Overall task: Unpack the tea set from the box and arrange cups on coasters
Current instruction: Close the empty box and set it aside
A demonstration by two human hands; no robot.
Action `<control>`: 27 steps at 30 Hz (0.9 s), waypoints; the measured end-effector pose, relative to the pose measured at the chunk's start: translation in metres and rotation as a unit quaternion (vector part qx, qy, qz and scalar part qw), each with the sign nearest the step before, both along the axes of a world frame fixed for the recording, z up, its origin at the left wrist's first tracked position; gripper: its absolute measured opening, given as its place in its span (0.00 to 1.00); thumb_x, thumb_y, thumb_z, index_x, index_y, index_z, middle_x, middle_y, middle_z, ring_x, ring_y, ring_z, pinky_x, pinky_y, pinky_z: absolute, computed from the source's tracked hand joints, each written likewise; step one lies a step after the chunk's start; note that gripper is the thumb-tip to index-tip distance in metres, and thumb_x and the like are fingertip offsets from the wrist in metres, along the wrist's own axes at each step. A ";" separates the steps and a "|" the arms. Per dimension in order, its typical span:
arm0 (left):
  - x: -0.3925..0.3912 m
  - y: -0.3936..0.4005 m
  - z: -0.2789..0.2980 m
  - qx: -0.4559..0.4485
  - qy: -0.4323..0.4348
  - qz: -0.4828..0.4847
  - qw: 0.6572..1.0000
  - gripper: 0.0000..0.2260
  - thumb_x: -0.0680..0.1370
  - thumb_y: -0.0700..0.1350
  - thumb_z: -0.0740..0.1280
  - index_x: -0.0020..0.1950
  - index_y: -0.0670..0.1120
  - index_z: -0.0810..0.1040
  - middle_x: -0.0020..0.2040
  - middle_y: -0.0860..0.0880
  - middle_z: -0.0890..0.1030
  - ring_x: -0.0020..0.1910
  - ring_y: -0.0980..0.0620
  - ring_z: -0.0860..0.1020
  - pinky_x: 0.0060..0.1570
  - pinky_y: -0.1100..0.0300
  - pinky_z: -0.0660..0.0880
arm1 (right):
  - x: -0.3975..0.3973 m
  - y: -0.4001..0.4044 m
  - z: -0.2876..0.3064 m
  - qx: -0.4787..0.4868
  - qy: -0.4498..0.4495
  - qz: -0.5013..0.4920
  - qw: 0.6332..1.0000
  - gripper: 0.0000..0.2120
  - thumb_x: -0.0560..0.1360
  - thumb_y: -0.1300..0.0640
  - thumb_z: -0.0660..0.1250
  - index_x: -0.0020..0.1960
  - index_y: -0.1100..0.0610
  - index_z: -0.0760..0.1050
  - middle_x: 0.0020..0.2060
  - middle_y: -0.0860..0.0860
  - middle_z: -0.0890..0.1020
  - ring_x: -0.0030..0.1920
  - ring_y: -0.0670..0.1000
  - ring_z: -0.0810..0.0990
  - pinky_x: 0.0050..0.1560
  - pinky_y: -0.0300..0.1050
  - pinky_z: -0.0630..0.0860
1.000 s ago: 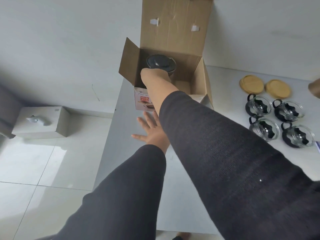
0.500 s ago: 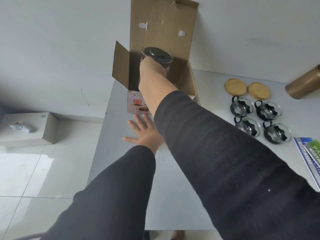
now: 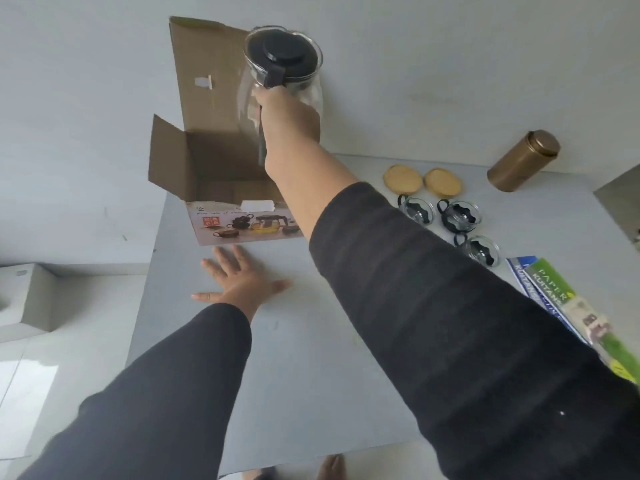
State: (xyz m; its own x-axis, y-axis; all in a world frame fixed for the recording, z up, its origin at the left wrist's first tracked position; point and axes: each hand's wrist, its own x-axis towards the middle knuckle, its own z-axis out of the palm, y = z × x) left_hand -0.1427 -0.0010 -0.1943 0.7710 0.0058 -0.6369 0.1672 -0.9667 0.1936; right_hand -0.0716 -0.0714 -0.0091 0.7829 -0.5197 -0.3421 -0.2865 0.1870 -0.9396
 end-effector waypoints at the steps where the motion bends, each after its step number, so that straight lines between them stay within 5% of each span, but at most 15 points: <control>1: 0.000 -0.001 0.001 -0.007 0.002 0.002 1.000 0.54 0.67 0.75 0.59 0.76 0.50 0.30 0.76 0.46 0.30 0.75 0.39 0.32 0.66 0.27 0.46 | -0.005 -0.008 0.003 -0.016 -0.004 -0.001 1.000 0.11 0.74 0.56 0.66 0.52 0.62 0.74 0.46 0.57 0.80 0.44 0.55 0.78 0.41 0.44 0.72; 7: -0.001 -0.001 0.000 -0.016 -0.002 0.007 1.000 0.55 0.67 0.73 0.62 0.76 0.50 0.31 0.76 0.46 0.30 0.75 0.40 0.32 0.65 0.26 0.47 | -0.036 -0.080 0.007 -0.116 -0.045 0.034 0.992 0.10 0.76 0.57 0.65 0.36 0.56 0.73 0.35 0.51 0.79 0.36 0.50 0.74 0.41 0.42 0.70; 10: -0.003 -0.002 -0.001 -0.006 -0.002 0.007 1.000 0.54 0.67 0.73 0.62 0.76 0.51 0.31 0.76 0.47 0.30 0.75 0.41 0.32 0.65 0.27 0.47 | -0.049 -0.117 -0.005 -0.136 -0.048 0.058 0.988 0.08 0.77 0.57 0.64 0.39 0.55 0.74 0.35 0.49 0.80 0.38 0.48 0.76 0.43 0.41 0.71; 15: -0.002 -0.004 -0.006 -0.005 -0.008 0.026 1.000 0.54 0.66 0.73 0.63 0.76 0.52 0.32 0.76 0.49 0.30 0.75 0.43 0.31 0.66 0.27 0.47 | -0.058 -0.177 -0.047 -0.095 -0.020 0.096 0.991 0.06 0.79 0.57 0.62 0.48 0.58 0.75 0.41 0.51 0.81 0.49 0.52 0.78 0.61 0.49 0.72; 22: -0.001 -0.008 -0.010 0.001 -0.014 0.038 0.999 0.54 0.66 0.72 0.65 0.77 0.53 0.34 0.76 0.52 0.31 0.75 0.44 0.31 0.66 0.27 0.46 | -0.061 -0.225 -0.099 -0.003 -0.029 0.094 0.995 0.06 0.80 0.61 0.60 0.45 0.59 0.73 0.39 0.53 0.79 0.42 0.49 0.75 0.51 0.41 0.72; 27: 0.001 -0.009 -0.013 0.007 -0.014 0.037 0.999 0.55 0.65 0.73 0.65 0.76 0.54 0.33 0.76 0.52 0.31 0.75 0.45 0.31 0.66 0.27 0.47 | -0.062 -0.248 -0.129 0.024 -0.007 0.105 0.994 0.05 0.80 0.61 0.60 0.50 0.61 0.73 0.40 0.53 0.79 0.43 0.48 0.77 0.54 0.42 0.72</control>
